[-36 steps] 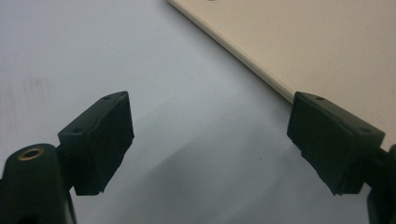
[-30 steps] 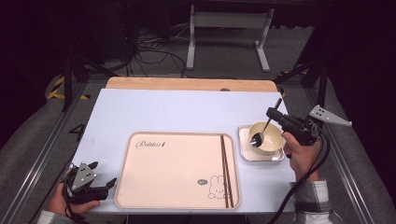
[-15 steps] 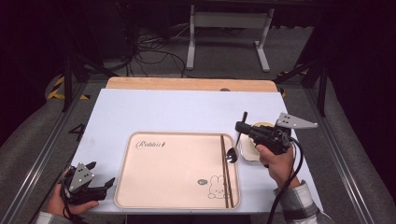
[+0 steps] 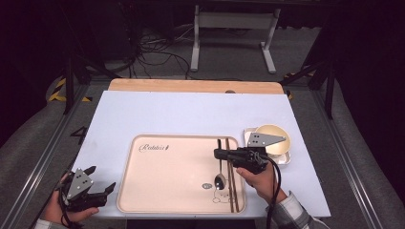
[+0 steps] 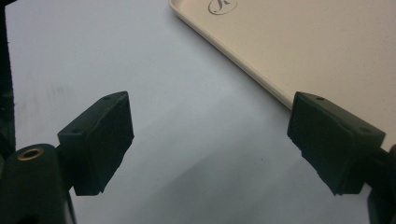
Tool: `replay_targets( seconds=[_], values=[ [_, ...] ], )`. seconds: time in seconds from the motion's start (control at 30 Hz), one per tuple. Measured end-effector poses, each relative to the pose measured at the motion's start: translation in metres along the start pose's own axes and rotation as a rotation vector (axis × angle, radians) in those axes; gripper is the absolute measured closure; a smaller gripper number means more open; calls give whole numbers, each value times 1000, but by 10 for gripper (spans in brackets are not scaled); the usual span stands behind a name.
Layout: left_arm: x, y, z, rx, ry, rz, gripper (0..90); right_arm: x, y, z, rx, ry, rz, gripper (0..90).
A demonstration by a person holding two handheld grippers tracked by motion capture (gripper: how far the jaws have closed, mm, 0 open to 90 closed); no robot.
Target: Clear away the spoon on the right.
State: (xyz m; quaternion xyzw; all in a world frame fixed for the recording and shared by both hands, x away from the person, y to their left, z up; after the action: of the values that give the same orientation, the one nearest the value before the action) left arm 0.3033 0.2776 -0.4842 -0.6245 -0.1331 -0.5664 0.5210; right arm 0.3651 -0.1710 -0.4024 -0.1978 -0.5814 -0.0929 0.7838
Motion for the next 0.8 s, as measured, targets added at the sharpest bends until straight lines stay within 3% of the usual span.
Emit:
replay_targets(
  seconds=[0.17, 0.33, 0.47, 0.8],
  values=[
    [0, -1, 3, 10, -10, -6, 151, -13, 7, 2, 30, 25, 32, 900],
    [-2, 0, 4, 7, -23, -2, 158, -20, 10, 1, 30, 49, 49, 899],
    [-2, 0, 6, 18, -31, -4, 158, -23, 10, -4, -18, 28, 77, 871],
    [-1, 4, 7, 32, -28, 13, 160, -33, 8, -22, -89, 59, 115, 830]
  ],
)
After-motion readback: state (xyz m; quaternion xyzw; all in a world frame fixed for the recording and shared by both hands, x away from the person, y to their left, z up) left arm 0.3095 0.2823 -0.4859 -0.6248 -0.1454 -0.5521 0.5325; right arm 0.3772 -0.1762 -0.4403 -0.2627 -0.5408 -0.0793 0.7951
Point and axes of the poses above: each handheld gripper's, and its own axes: y roughly forward along the jaws, x roughly out of its top, z roughly to its left, the point moved 4 cm from there along y, roughly forward along the jaws, and after that the axes turned 6 degrees about -z, right-handed, at the moved point
